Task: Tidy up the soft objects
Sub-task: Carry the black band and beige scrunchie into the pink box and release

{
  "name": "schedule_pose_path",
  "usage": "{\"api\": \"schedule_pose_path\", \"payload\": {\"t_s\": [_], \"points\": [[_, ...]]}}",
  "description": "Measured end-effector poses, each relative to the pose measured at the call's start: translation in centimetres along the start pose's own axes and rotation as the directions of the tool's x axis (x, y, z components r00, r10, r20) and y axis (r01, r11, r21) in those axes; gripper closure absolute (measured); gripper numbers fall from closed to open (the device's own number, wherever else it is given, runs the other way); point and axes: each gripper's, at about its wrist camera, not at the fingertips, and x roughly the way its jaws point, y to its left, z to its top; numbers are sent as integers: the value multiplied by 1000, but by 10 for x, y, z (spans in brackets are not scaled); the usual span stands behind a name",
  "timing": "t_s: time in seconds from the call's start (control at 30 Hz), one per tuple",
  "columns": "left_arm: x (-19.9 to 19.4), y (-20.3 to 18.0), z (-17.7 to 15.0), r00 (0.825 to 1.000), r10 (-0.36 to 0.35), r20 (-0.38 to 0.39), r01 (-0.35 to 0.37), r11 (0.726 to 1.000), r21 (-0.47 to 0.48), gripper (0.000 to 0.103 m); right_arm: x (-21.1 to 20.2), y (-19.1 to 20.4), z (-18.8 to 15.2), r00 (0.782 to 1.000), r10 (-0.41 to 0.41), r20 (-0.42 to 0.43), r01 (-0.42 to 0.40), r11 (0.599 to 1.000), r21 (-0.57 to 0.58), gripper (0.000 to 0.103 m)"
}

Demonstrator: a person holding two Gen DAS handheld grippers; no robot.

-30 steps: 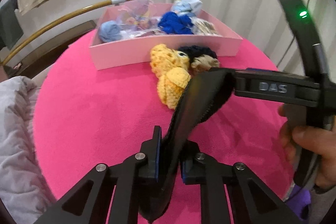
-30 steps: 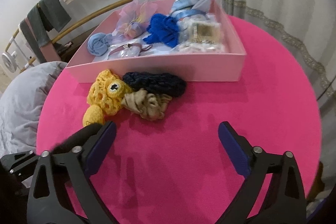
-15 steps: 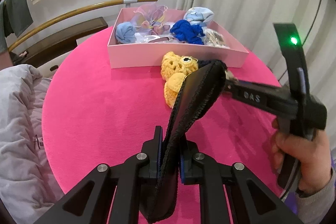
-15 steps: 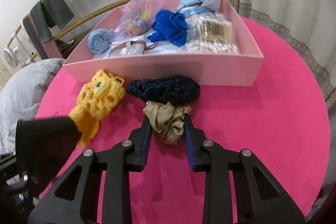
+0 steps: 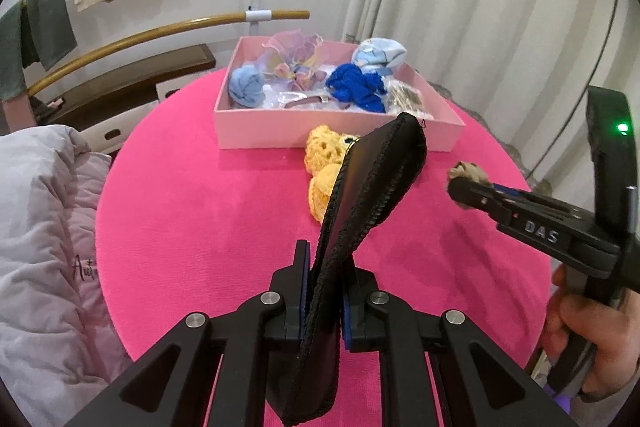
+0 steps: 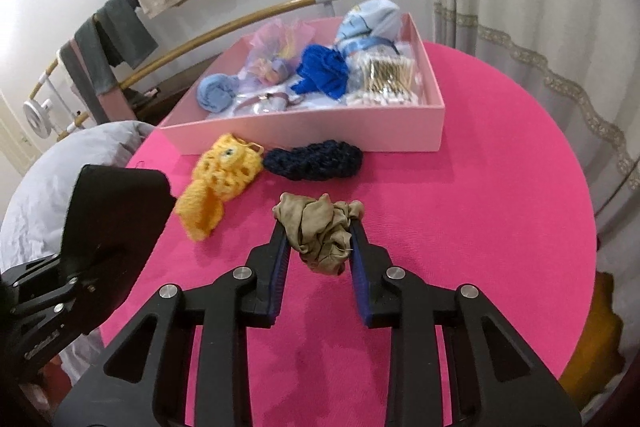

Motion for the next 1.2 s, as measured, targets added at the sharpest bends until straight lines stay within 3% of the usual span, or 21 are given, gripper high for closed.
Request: {"api": "schedule_pose_path", "payload": {"t_s": [0.6,1.2], "points": [[-36,-14,21,994,59,94,-58,998,-10,94,-54,27,4,995,50,83,-46,998,-47,77],[-47,-4,61,984,72,161,-64,996,-55,94,-62,34,31,989,100,105,-91,993,-81,77]]}}
